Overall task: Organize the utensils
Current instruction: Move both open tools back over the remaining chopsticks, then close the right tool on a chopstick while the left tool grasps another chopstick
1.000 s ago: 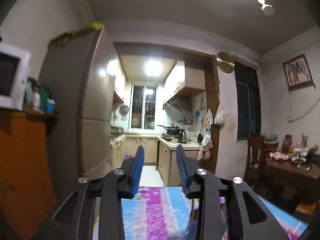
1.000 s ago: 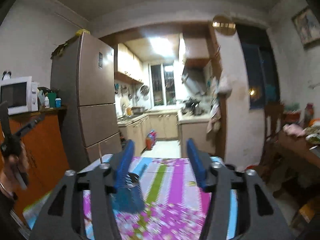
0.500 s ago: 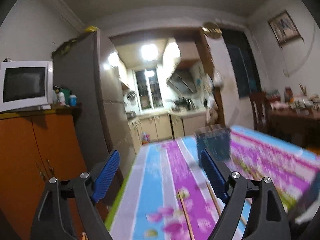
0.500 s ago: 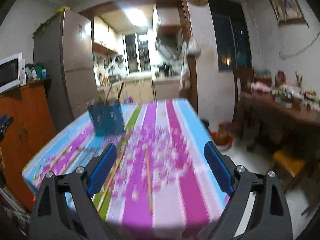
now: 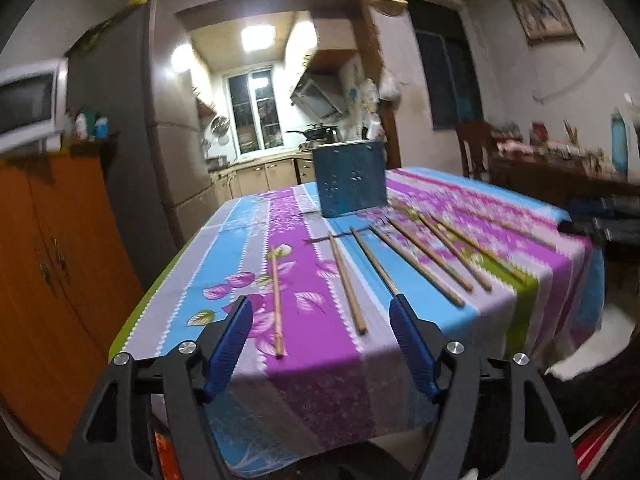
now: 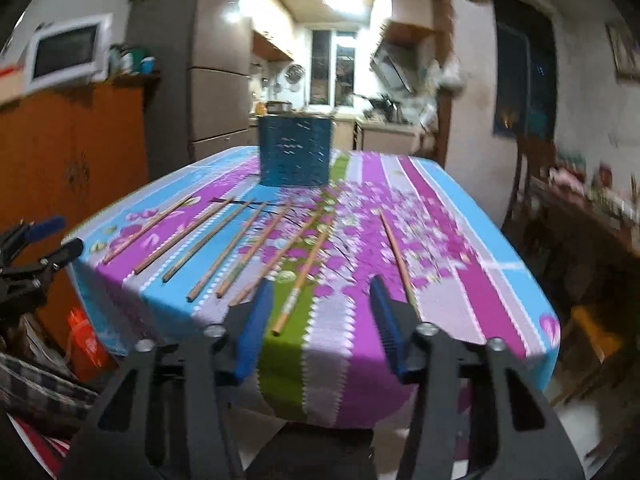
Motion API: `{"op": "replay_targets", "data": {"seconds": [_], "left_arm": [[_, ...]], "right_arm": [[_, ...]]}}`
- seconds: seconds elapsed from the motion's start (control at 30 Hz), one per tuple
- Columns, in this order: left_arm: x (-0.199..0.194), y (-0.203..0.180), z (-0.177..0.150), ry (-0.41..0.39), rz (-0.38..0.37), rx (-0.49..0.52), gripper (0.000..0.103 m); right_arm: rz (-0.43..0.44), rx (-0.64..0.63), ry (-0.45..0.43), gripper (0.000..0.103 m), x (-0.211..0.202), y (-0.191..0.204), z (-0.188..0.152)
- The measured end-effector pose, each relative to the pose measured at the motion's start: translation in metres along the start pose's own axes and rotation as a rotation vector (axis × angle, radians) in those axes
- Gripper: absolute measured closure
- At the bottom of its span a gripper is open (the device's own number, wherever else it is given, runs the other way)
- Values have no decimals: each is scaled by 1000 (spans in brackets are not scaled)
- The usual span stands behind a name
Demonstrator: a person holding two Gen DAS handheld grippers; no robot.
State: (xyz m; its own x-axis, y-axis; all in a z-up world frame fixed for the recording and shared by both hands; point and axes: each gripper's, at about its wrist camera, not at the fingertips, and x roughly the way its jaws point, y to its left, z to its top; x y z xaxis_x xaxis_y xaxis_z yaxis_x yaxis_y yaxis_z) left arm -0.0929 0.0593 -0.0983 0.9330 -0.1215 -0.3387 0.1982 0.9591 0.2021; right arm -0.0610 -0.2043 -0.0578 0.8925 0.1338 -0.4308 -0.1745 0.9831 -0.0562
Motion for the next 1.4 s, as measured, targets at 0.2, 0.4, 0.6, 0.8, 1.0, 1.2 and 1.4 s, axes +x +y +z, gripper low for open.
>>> {"op": "replay_targets", "data": {"seconds": [0.2, 0.4, 0.6, 0.8, 1.0, 1.2, 1.4], "left_arm": [[16, -5, -1, 26, -40, 7, 40], [36, -3, -11, 71, -42, -1, 60], [51, -4, -14, 91, -63, -2, 66], [64, 5, -17, 119, -45, -44, 66], [74, 13, -16, 154, -88, -121, 66], [72, 0, -15, 135, -78, -51, 66], [77, -8, -18, 134, -76, -36, 66]], "right_arm": [[52, -9, 27, 87, 16, 12, 7], [113, 35, 80, 89, 40, 14, 8], [135, 26, 129, 89, 53, 23, 0], [105, 40, 144, 89, 51, 22, -8], [164, 26, 145, 89, 58, 34, -7], [198, 53, 187, 88, 74, 39, -8], [185, 43, 181, 84, 78, 44, -8]]}}
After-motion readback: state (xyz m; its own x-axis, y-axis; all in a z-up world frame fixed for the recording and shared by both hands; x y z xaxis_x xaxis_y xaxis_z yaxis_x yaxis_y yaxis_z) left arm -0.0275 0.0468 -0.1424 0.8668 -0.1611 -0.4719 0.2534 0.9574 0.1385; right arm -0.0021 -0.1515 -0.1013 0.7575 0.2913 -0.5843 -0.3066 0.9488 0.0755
